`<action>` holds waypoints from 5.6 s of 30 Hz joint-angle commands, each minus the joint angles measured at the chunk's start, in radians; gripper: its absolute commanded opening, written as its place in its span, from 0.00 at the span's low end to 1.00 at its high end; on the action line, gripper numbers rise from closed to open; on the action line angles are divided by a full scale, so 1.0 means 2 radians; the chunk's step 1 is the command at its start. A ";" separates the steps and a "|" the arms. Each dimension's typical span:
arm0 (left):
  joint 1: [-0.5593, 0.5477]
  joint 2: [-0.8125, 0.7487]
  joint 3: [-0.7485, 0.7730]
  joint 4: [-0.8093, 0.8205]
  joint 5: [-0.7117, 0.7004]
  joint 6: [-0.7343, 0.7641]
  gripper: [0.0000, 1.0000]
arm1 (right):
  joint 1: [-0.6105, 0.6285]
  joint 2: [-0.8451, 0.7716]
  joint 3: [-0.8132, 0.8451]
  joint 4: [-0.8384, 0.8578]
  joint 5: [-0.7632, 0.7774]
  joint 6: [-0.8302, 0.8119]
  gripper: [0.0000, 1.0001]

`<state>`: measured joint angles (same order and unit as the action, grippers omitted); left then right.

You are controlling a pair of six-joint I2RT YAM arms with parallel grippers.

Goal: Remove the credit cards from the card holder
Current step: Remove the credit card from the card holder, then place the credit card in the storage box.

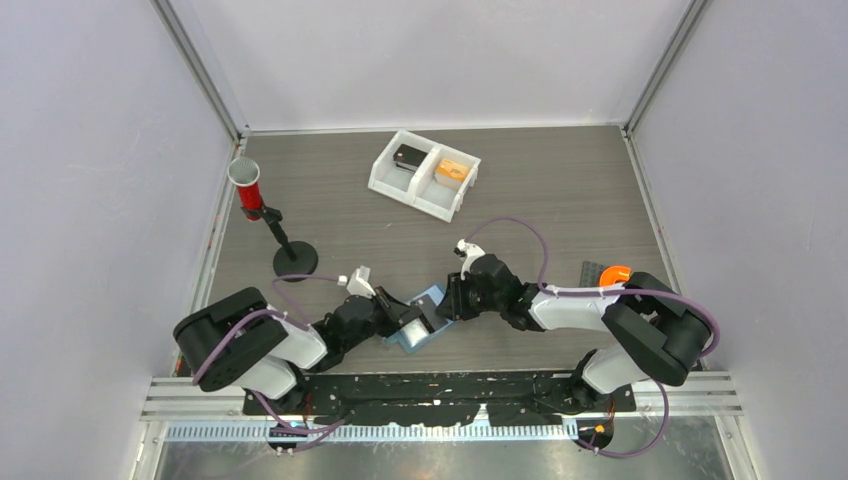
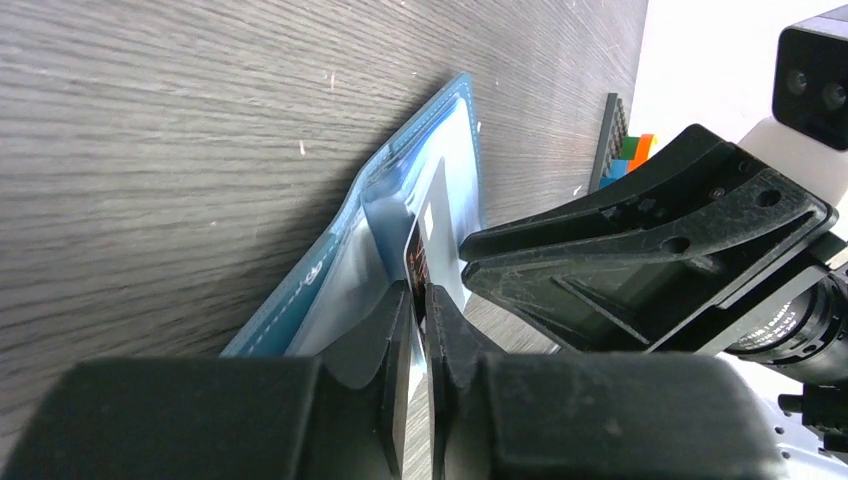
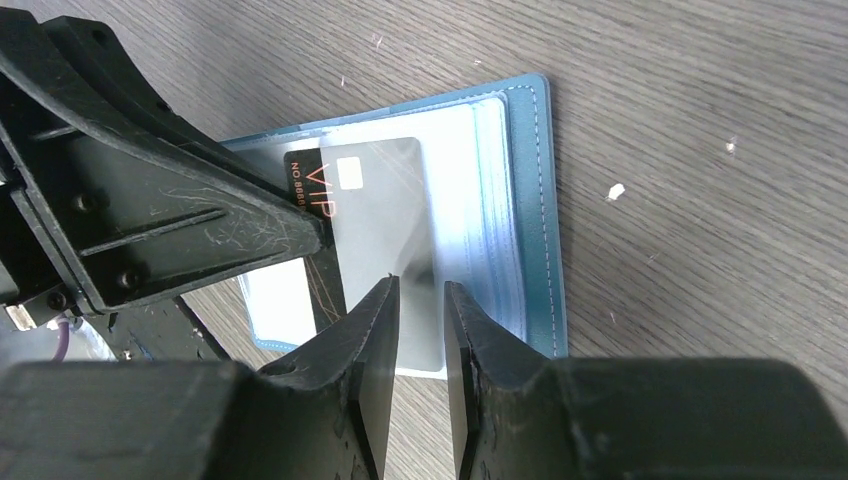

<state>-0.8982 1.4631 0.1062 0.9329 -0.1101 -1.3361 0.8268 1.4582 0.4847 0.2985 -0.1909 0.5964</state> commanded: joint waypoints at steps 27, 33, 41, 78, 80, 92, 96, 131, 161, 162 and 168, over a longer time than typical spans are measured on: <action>-0.003 -0.510 0.075 -0.513 -0.014 0.122 0.00 | -0.003 -0.175 -0.006 -0.020 -0.099 -0.010 0.61; -0.003 -0.520 0.083 -0.480 0.041 0.126 0.00 | -0.003 -0.197 -0.038 0.091 -0.201 0.043 0.76; -0.010 -0.469 0.084 -0.374 0.106 0.121 0.00 | 0.007 -0.196 -0.046 0.114 -0.204 0.063 0.75; -0.016 -0.416 0.221 -0.577 0.263 0.261 0.40 | 0.008 -0.239 -0.046 0.070 -0.356 0.019 0.05; -0.016 -0.417 0.220 -0.574 0.270 0.259 0.36 | 0.008 -0.239 -0.046 0.069 -0.357 0.020 0.05; -0.016 -0.426 0.216 -0.571 0.258 0.254 0.00 | 0.008 -0.246 -0.043 0.069 -0.344 0.027 0.14; -0.016 -0.427 0.233 -0.607 0.210 0.270 0.00 | 0.006 -0.288 -0.030 0.003 -0.287 0.010 0.42; 0.227 0.147 0.726 -0.547 0.120 0.357 0.00 | 0.002 -0.506 -0.003 -0.289 -0.007 -0.036 0.96; 0.316 0.358 0.860 -0.429 0.158 0.359 0.00 | 0.002 -0.395 0.046 -0.274 0.015 -0.040 0.96; 0.317 0.363 0.865 -0.431 0.160 0.356 0.00 | 0.002 -0.394 0.046 -0.272 0.012 -0.040 0.96; 0.318 0.390 0.892 -0.456 0.157 0.363 0.00 | 0.002 -0.386 0.054 -0.271 0.009 -0.043 0.96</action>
<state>-0.2672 2.2246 1.8225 0.0029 0.1955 -0.6418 0.8337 0.6834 0.5423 -0.2916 -0.1745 0.5079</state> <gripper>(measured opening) 0.009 0.956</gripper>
